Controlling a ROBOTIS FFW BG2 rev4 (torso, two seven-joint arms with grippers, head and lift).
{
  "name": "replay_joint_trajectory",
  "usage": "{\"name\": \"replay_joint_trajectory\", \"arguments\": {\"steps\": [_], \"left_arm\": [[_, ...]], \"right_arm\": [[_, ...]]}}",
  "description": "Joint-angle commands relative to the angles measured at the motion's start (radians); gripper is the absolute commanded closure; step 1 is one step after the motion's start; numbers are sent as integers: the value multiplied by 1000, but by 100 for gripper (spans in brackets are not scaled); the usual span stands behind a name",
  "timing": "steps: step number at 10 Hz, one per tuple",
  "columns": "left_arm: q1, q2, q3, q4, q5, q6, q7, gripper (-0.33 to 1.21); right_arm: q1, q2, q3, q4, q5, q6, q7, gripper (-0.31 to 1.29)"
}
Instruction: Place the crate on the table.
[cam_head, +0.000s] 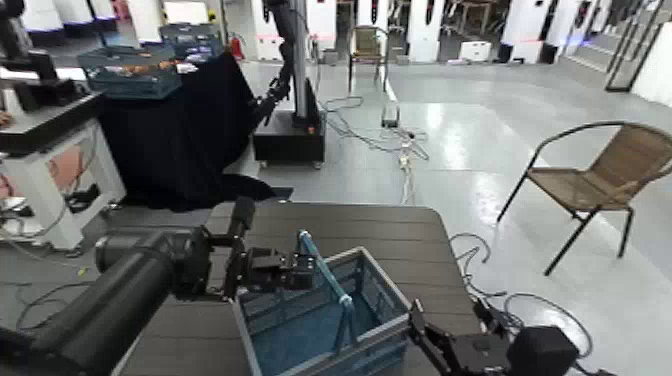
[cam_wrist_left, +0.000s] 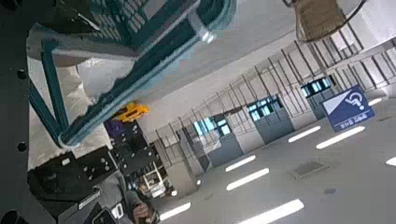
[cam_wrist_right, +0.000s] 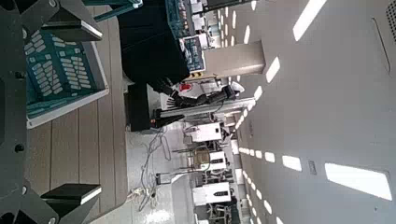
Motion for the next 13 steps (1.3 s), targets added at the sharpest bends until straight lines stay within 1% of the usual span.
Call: {"name": "replay_joint_trajectory", "arguments": {"steps": [1, 2, 3, 4, 5, 6, 7, 8, 9, 10, 11, 12, 13], "left_arm": [[64, 9, 142, -110, -78, -11, 87, 10], [92, 12, 199, -145, -78, -51, 121, 10], [122, 12, 273, -178, -73, -91, 164, 10], [153, 9, 314, -188, -2, -142, 213, 10], [199, 18, 320, -211, 162, -208, 293, 10], [230, 29, 316, -228, 245, -266, 308, 10], [270, 46, 306, -276, 332, -320, 349, 10], [352, 76, 302, -403, 452, -396, 489, 10], [483, 113, 320, -632, 524, -462, 713, 10], [601, 125, 355, -823, 528, -539, 888, 10], [687, 110, 389, -942, 485, -622, 965, 10], [773, 79, 414, -1067, 399, -699, 1061, 10], [833, 47, 409, -1135, 310, -778, 1124, 10]], "right_arm": [[7, 2, -10, -6, 1, 5, 0, 15], [9, 2, -11, -7, 1, 6, 0, 15], [13, 5, -16, -7, 1, 6, 0, 15], [18, 7, -20, -10, 3, 6, -2, 15], [20, 8, -22, -10, 3, 8, -2, 15], [20, 8, -22, -12, 3, 9, -2, 15], [20, 10, -22, -10, 1, 14, -2, 15], [16, 8, -16, -9, 1, 14, -2, 15], [15, 10, -16, -7, 1, 11, -2, 15], [16, 11, -17, -4, 0, 8, -2, 15], [16, 11, -17, -6, 0, 8, -2, 15], [20, 13, -19, -6, -2, 6, -2, 15], [20, 13, -20, -7, -2, 6, -2, 15]]}}
